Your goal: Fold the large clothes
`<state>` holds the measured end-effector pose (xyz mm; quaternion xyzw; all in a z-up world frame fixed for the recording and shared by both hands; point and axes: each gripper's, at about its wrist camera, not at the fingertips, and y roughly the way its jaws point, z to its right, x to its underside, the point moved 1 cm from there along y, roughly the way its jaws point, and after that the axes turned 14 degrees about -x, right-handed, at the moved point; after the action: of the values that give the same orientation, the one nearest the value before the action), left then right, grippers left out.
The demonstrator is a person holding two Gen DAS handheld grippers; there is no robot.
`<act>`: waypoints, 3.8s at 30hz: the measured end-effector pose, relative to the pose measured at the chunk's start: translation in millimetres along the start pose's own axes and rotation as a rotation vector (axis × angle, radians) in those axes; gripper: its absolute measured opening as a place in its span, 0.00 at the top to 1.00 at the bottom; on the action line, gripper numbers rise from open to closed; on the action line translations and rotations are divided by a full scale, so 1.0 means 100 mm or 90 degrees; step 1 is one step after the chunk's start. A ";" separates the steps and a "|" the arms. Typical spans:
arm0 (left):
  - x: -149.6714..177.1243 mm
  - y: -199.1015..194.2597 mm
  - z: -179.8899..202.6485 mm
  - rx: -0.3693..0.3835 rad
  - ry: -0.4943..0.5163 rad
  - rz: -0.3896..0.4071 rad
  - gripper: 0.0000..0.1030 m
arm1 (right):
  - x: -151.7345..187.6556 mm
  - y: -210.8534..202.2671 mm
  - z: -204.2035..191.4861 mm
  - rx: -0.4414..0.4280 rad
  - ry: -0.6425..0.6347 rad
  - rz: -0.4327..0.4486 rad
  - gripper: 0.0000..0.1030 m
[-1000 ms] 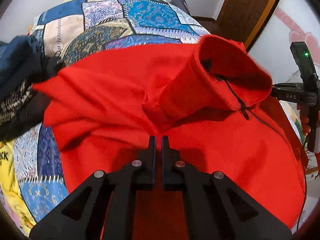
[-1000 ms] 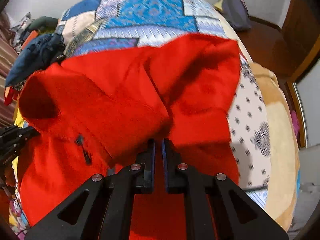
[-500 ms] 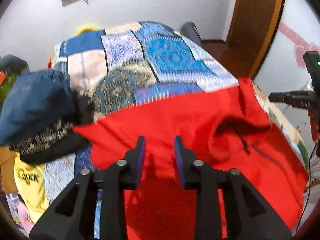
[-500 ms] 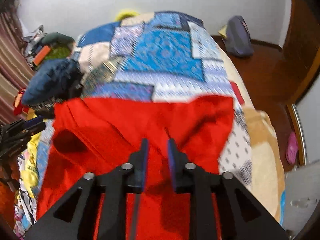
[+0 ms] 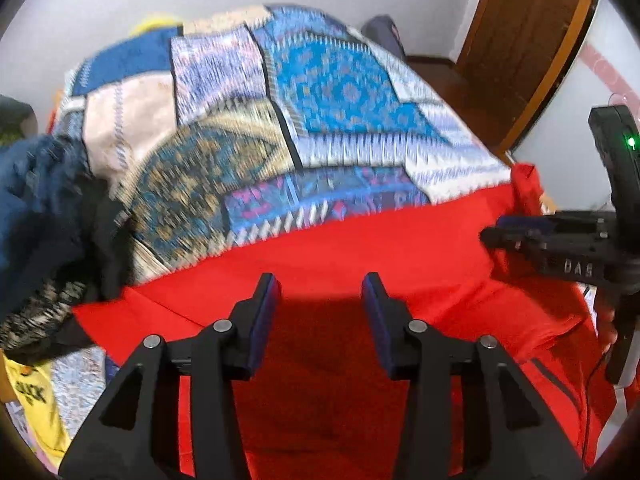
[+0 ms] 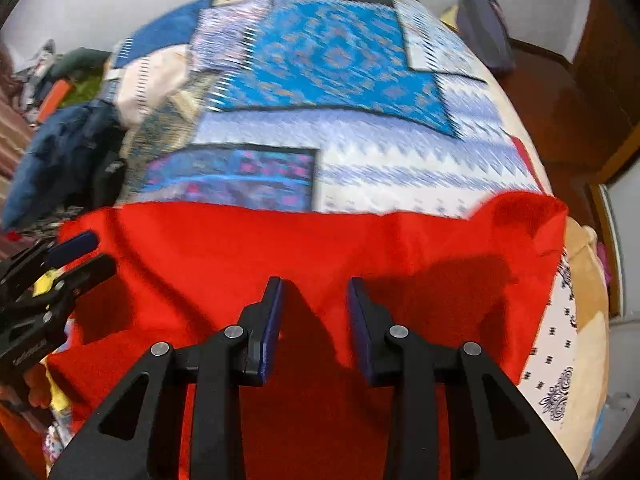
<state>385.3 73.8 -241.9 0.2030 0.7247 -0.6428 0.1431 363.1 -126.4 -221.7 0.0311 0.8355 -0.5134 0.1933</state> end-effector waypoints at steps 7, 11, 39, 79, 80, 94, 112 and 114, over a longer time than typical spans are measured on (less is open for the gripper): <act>0.36 0.16 0.17 -0.010 0.057 -0.031 0.44 | 0.20 -0.21 0.51 0.069 0.017 0.015 0.72; 0.57 0.02 0.29 -0.029 0.091 -0.009 0.40 | 0.39 -0.41 0.70 0.062 0.042 0.035 0.72; 1.27 -0.52 -0.07 -0.030 -0.040 0.005 0.19 | 0.93 -0.39 0.05 0.037 -0.059 -0.025 0.49; 0.60 0.16 -1.09 0.000 -0.282 0.017 0.84 | -0.01 -0.30 1.14 0.026 0.087 0.128 0.92; 0.56 0.14 -1.08 -0.008 -0.276 0.023 0.86 | -0.03 -0.31 1.13 0.024 0.086 0.129 0.94; -0.28 -0.20 -1.36 -0.074 -0.248 0.110 0.87 | -0.72 -0.79 0.67 0.068 -0.008 0.231 0.98; 0.35 -0.11 -1.34 -0.162 -0.153 -0.005 0.41 | -0.03 -0.61 0.21 0.118 -0.114 0.057 0.69; 0.44 -0.28 -1.34 -0.163 -0.149 -0.001 0.34 | 0.06 -0.72 0.16 0.118 -0.118 0.064 0.65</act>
<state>340.2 208.9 -220.2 0.1063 0.7792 -0.5647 0.2503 344.4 -174.8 -169.4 0.0427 0.7605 -0.5788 0.2913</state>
